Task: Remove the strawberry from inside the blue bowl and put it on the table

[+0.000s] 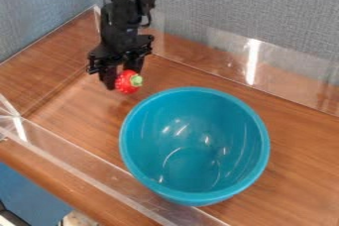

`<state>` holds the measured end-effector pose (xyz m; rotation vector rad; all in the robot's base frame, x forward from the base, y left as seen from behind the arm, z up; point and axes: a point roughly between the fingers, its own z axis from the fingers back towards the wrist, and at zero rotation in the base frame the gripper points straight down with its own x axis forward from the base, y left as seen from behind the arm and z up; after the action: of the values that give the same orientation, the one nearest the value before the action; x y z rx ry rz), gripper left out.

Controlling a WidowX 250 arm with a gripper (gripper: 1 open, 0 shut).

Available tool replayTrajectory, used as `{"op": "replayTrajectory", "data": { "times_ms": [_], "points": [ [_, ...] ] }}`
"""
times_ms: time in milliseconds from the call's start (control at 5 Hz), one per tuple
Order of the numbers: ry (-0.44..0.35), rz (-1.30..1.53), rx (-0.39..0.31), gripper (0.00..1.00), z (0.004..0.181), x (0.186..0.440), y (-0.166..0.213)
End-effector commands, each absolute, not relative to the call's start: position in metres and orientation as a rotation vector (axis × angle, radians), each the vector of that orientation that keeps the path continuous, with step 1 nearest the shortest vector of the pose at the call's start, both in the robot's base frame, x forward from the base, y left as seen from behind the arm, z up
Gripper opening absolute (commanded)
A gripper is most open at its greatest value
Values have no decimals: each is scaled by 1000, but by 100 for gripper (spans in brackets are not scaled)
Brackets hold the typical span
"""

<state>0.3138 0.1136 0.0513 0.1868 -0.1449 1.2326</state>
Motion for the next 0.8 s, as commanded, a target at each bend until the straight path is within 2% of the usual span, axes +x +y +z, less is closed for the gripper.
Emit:
{"op": "replayTrajectory", "data": {
  "times_ms": [0,600],
  "points": [
    [-228,1208,138,0,86,331,107],
    [-210,1321,148,0,83,337,97]
  ]
}}
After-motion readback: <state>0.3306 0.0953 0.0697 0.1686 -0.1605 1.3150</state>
